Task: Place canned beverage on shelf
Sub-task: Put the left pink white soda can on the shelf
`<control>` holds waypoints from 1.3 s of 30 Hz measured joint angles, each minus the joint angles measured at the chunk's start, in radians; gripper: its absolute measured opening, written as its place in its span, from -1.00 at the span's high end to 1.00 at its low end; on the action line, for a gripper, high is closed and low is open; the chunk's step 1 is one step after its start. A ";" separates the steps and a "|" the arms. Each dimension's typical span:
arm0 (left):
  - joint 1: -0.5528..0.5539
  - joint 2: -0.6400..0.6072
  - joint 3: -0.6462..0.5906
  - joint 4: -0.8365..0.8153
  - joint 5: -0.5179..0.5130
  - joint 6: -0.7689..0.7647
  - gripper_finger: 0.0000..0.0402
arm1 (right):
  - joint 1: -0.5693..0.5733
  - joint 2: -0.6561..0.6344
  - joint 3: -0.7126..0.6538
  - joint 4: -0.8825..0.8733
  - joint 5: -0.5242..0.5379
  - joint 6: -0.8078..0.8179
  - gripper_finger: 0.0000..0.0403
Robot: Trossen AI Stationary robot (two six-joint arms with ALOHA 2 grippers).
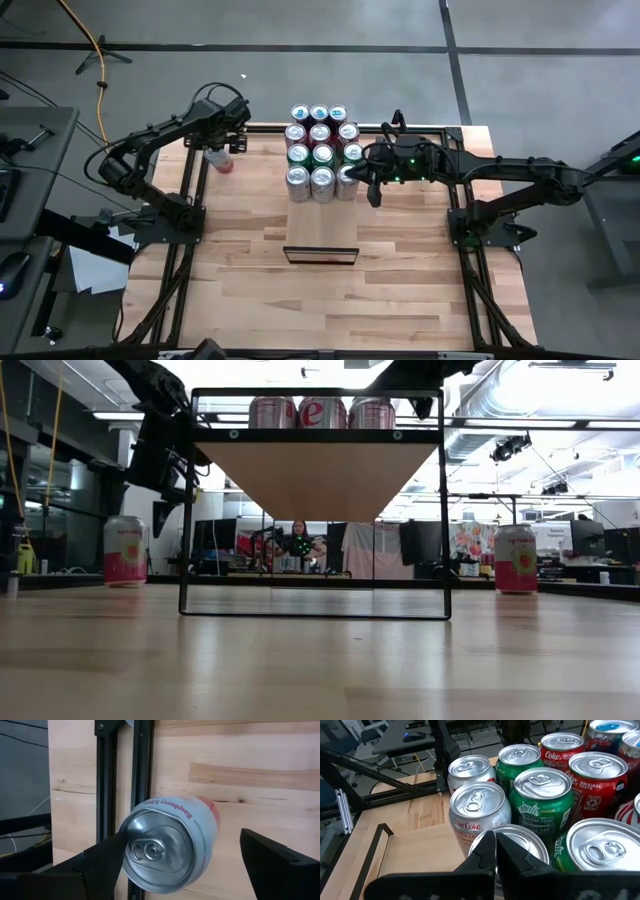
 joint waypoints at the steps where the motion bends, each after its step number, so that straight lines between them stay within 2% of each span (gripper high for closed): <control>1: -0.002 -0.001 0.000 -0.001 0.004 0.000 -0.60 | 0.000 0.000 0.000 0.005 0.000 0.000 1.00; 12: -0.026 -0.115 -0.003 0.007 0.069 -0.029 -0.60 | 0.000 0.000 0.000 0.046 0.000 0.000 1.00; 19: -0.016 -0.197 -0.003 0.006 -0.016 -0.037 -0.60 | 0.000 -0.001 0.000 0.059 0.000 -0.003 1.00; 30: 0.049 -0.148 -0.073 0.062 -0.025 -0.081 -0.60 | 0.000 -0.001 0.001 0.067 -0.005 -0.003 1.00; 39: 0.054 -0.148 -0.159 0.185 0.076 -0.124 -0.60 | 0.000 -0.001 0.001 0.067 -0.009 -0.003 1.00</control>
